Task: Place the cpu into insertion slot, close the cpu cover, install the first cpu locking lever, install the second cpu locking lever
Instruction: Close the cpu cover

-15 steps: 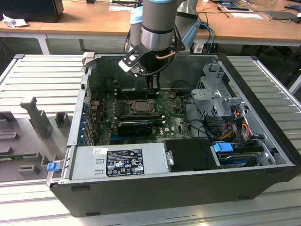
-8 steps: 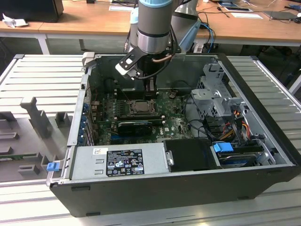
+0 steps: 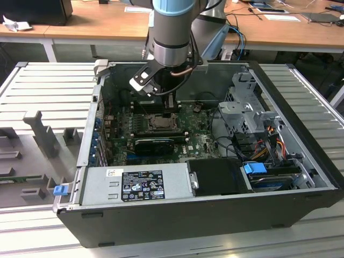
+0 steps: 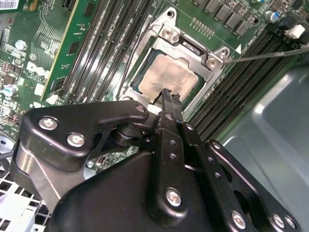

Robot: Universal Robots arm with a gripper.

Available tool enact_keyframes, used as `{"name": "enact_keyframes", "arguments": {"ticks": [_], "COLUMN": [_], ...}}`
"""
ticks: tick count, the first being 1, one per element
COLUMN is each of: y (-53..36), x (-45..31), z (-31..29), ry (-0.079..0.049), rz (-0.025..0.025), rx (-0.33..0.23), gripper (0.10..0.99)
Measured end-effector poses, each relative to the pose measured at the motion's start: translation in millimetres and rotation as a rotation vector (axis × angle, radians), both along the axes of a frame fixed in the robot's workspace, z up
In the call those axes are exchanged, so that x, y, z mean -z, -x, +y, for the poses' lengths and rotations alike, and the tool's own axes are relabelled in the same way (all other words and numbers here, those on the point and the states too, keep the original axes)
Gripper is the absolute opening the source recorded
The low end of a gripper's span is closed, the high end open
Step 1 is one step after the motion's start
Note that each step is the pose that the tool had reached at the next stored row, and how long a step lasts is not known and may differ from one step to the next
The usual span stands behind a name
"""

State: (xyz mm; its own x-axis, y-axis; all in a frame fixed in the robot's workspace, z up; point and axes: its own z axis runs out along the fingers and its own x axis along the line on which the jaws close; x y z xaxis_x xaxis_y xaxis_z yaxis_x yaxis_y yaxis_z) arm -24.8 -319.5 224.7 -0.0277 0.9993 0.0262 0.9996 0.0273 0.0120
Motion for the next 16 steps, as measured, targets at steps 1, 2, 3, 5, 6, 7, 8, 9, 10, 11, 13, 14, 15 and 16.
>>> {"name": "enact_keyframes", "arguments": {"ticks": [1,2,3,5,6,7,8,9,10,11,13,14,15,16], "y": [0.8,1.5,2.3,3.4,4.1,5.2,6.7,7.9,8.9,10.3,13.1,14.2,15.2,15.8], "x": [1.0,2.0,2.9,4.8,5.8,6.5,7.7,8.2,8.7,9.0,9.3,9.4,9.3,9.3], "z": [0.0,0.0,0.0,0.0,0.0,0.0,0.0,0.0,-0.1,-0.1,0.0,0.0,0.0,0.0], "ry": [0.000,0.000,0.000,0.000,0.000,0.000,0.000,0.000,0.000,0.000,0.000,0.000,0.000,0.000], "rz": [-0.0018,-0.0036,-0.0052,-0.0076,-0.0087,-0.0095,-0.0098,-0.0098,-0.0099,-0.0102,-0.0121,-0.0128,-0.0138,-0.0154], "rx": [-0.001,-0.002,-0.003,-0.004,-0.005,-0.006,-0.009,-0.012,-0.015,-0.019,-0.022,-0.023,-0.026,-0.031], "gripper": [0.106,0.106,0.106,0.106,0.106,0.106,0.106,0.106,0.106,0.106,0.106,0.106,0.106,0.106]}}
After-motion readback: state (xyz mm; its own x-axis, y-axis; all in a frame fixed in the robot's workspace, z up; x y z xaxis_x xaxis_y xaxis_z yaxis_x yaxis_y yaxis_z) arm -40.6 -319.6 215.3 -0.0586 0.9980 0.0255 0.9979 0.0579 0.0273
